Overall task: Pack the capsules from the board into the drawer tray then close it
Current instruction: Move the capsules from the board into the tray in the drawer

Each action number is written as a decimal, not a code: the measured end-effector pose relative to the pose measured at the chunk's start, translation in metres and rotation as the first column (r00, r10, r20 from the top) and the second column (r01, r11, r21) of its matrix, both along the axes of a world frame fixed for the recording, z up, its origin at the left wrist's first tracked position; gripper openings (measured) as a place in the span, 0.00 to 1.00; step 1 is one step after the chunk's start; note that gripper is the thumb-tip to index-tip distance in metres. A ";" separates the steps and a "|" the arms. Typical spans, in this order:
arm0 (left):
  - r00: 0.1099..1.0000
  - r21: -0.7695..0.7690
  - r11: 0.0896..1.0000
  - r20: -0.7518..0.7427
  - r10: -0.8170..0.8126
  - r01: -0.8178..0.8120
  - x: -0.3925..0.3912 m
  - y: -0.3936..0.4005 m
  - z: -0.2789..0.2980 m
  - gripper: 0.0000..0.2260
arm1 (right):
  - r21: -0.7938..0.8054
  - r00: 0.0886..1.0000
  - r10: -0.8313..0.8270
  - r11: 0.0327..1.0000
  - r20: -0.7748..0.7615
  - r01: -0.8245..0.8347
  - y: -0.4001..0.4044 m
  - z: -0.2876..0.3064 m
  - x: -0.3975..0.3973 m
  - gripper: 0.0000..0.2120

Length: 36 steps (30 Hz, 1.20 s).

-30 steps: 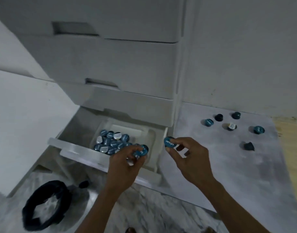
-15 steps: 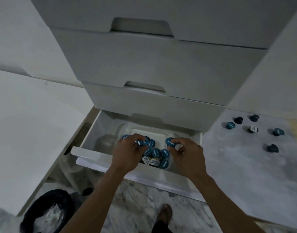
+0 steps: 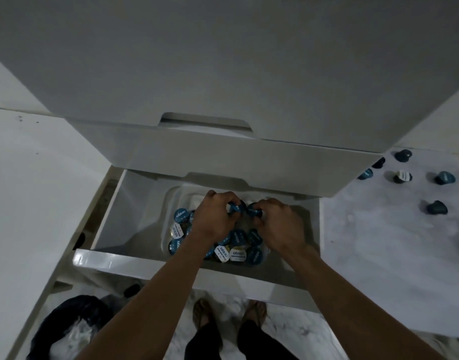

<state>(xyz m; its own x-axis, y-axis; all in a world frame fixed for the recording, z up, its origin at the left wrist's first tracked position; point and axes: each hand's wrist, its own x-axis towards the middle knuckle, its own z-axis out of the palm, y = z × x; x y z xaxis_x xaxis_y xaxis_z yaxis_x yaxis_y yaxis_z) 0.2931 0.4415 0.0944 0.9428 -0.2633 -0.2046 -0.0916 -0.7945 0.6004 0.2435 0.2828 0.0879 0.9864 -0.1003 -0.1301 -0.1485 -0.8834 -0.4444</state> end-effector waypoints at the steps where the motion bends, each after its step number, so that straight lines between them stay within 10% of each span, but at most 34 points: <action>1: 1.000 0.008 1.000 -0.009 -0.017 0.017 0.003 -0.001 -0.002 0.12 | -0.016 1.000 0.003 1.000 -0.003 -0.003 0.000 -0.002 0.001 0.10; 36: 0.981 0.129 0.973 0.008 -0.195 0.192 0.013 -0.006 -0.020 0.12 | -0.148 0.993 0.115 0.983 0.013 -0.111 -0.006 -0.011 0.010 0.07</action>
